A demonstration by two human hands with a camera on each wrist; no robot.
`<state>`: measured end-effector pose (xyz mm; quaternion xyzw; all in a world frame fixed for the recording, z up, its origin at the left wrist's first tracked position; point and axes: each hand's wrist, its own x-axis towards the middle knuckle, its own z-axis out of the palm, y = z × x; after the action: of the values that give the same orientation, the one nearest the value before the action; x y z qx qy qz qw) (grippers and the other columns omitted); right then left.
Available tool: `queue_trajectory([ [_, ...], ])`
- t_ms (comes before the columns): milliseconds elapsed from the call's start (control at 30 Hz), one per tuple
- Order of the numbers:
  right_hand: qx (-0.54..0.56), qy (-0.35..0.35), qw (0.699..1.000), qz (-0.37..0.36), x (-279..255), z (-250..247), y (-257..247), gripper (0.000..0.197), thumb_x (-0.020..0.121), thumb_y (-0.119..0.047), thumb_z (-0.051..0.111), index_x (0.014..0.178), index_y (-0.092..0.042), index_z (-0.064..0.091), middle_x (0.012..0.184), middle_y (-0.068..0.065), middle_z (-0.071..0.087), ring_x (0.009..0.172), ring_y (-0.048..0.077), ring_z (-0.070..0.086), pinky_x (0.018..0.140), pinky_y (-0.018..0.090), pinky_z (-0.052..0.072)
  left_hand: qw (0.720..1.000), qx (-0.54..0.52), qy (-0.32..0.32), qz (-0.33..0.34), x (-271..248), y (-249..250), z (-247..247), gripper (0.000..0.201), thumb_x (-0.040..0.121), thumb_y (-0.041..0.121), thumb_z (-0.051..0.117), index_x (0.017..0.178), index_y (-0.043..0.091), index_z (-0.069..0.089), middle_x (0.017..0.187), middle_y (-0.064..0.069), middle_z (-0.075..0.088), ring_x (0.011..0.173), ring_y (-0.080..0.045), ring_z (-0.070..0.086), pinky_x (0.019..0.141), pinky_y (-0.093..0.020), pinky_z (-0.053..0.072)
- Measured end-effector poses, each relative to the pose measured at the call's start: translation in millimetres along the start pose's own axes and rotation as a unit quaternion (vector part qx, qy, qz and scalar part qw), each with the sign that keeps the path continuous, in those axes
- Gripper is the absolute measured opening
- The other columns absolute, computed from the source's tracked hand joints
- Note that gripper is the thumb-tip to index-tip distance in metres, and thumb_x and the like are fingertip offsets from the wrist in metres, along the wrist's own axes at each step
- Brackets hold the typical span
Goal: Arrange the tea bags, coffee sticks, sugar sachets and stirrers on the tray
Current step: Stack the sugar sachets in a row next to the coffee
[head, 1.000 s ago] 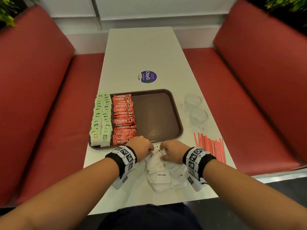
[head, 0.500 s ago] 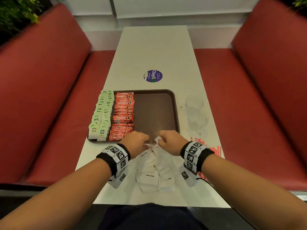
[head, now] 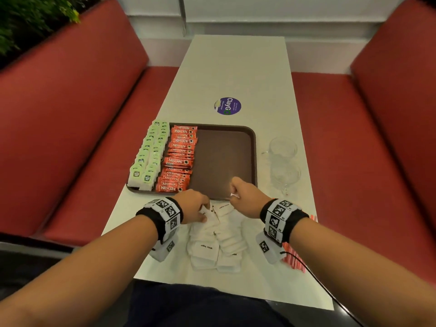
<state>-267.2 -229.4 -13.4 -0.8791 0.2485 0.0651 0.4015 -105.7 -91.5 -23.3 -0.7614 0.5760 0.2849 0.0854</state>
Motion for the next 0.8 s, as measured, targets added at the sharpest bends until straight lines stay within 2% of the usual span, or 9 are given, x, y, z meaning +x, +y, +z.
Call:
queue_trajectory([
  [100,0.013,-0.008,1.0,-0.012,2.6,-2.3,1.7,0.018,0.088,-0.02,0.064,0.1,-0.019,0.051,0.087,0.0,0.061,0.072,0.018,0.055,0.069,0.035,0.049,0.997,-0.033,0.07,0.003,-1.4,0.0,-15.1,0.026,0.088,0.043,0.065,0.108,0.027,0.062,0.096,0.006,0.065,0.09,-0.017,0.061,0.075,-0.03,0.048],
  [200,-0.017,0.002,0.999,-0.035,10.5,-4.6,0.6,0.024,0.085,-0.036,0.073,0.103,-0.026,0.06,0.098,-0.005,0.064,0.089,0.014,0.061,0.078,0.032,0.052,0.985,-0.105,0.137,0.006,-2.8,-0.4,-32.3,0.015,0.089,0.044,0.065,0.094,0.033,0.058,0.08,0.012,0.061,0.076,-0.011,0.059,0.062,-0.026,0.041],
  [300,-0.016,0.04,0.997,-0.059,20.8,-9.6,-2.2,0.01,0.093,-0.034,0.067,0.09,-0.026,0.06,0.084,-0.007,0.061,0.077,0.012,0.057,0.069,0.029,0.045,0.973,-0.148,0.179,0.009,-2.0,-2.4,-42.1,0.015,0.09,0.048,0.064,0.094,0.035,0.059,0.078,0.011,0.063,0.072,-0.007,0.059,0.059,-0.024,0.041],
  [367,0.001,0.066,0.995,-0.079,26.5,-14.3,-5.6,0.013,0.097,-0.029,0.061,0.084,-0.027,0.06,0.079,-0.008,0.061,0.072,0.01,0.055,0.065,0.026,0.042,0.966,-0.167,0.195,0.014,1.1,-5.5,-45.9,0.017,0.09,0.048,0.064,0.091,0.031,0.062,0.076,0.01,0.062,0.07,-0.007,0.058,0.059,-0.024,0.041],
  [500,0.02,0.089,0.992,-0.09,40.0,-20.7,-12.6,0.013,0.099,-0.024,0.058,0.101,-0.02,0.07,0.087,-0.006,0.067,0.079,0.013,0.06,0.071,0.026,0.048,0.97,-0.15,0.187,0.032,14.4,-17.1,-55.1,0.016,0.092,0.041,0.064,0.085,0.027,0.063,0.081,0.009,0.058,0.074,-0.012,0.053,0.068,-0.031,0.043],
  [567,0.011,0.092,0.992,-0.082,50.4,-22.7,-13.8,0.015,0.1,-0.023,0.055,0.106,-0.018,0.069,0.091,-0.003,0.068,0.082,0.016,0.061,0.073,0.03,0.049,0.97,-0.158,0.182,0.031,24.1,-25.2,-62.3,0.007,0.092,0.034,0.066,0.095,0.027,0.068,0.084,0.01,0.06,0.077,-0.01,0.054,0.069,-0.028,0.041],
  [633,0.006,0.101,0.993,-0.059,61.6,-24.4,-13.7,0.016,0.101,-0.024,0.054,0.111,-0.018,0.065,0.093,-0.002,0.067,0.081,0.016,0.06,0.072,0.031,0.047,0.967,-0.167,0.19,0.016,36.6,-34.1,-72.4,0.013,0.091,0.029,0.068,0.103,0.026,0.07,0.084,0.011,0.062,0.078,-0.009,0.056,0.066,-0.024,0.039],
  [733,0.019,0.1,0.995,0.002,75.3,-27.0,-11.8,0.017,0.099,-0.02,0.053,0.116,-0.018,0.052,0.093,0.0,0.065,0.072,0.013,0.058,0.068,0.03,0.045,0.963,-0.153,0.22,-0.019,64.4,-52.6,-96.2,0.016,0.088,0.028,0.071,0.104,0.024,0.071,0.088,0.007,0.064,0.083,-0.014,0.059,0.071,-0.027,0.042],
  [800,0.059,0.098,0.993,0.036,82.2,-29.8,-9.9,0.019,0.095,-0.012,0.05,0.11,-0.016,0.04,0.089,0.004,0.06,0.066,0.015,0.056,0.062,0.031,0.045,0.961,-0.139,0.233,-0.048,89.1,-71.0,-114.4,0.018,0.085,0.028,0.074,0.102,0.024,0.07,0.091,0.006,0.064,0.087,-0.016,0.059,0.078,-0.029,0.046],
])
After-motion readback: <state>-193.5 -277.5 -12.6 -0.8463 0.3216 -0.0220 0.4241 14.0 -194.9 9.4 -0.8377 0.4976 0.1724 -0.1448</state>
